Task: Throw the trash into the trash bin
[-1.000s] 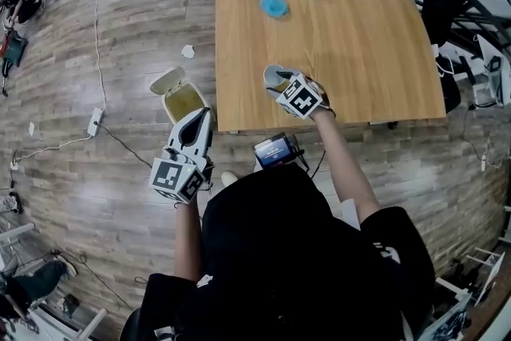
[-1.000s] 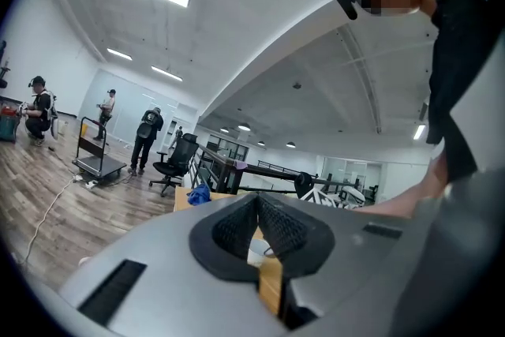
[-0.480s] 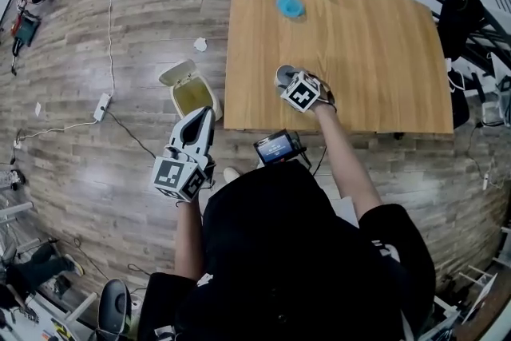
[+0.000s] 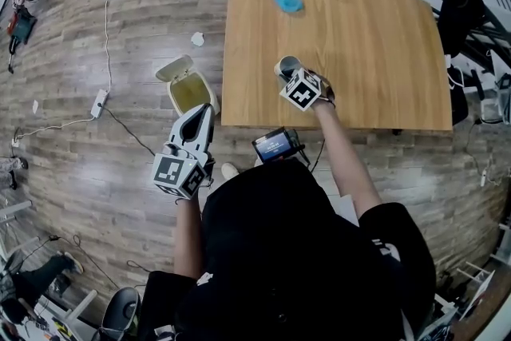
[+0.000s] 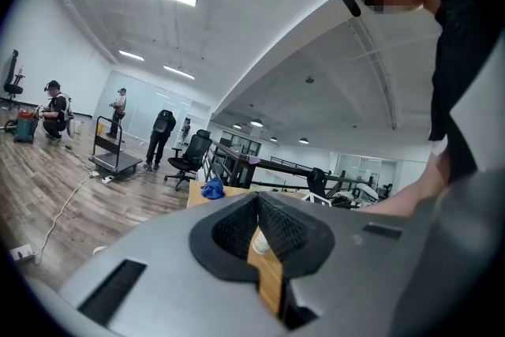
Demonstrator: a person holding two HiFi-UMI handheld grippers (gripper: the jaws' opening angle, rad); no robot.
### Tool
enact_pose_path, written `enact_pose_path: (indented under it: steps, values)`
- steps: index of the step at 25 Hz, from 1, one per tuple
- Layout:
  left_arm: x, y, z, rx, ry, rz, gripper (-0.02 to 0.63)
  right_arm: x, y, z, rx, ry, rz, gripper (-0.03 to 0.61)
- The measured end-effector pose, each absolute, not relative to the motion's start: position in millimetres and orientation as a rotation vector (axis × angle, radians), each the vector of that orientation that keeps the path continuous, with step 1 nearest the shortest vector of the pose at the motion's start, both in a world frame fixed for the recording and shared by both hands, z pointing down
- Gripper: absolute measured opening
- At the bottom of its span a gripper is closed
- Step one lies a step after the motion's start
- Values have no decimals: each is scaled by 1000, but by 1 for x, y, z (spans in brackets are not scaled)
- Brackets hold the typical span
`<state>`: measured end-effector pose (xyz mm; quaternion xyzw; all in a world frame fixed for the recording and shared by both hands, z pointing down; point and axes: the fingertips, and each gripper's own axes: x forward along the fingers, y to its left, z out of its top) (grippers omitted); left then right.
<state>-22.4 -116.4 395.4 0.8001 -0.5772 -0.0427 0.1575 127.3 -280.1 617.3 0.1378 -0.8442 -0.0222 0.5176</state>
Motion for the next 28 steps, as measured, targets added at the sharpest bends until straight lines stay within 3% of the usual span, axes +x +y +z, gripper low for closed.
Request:
enact_pose_path:
  steps: [9,28]
  values:
    - [-38,-106,395,2263,-1682,-126,6,80,-283,586,352,-2208,49,9]
    - [-147,-18,423,1883,-2005,-149,6,-152,-214,595,-88,-2315,-50,9]
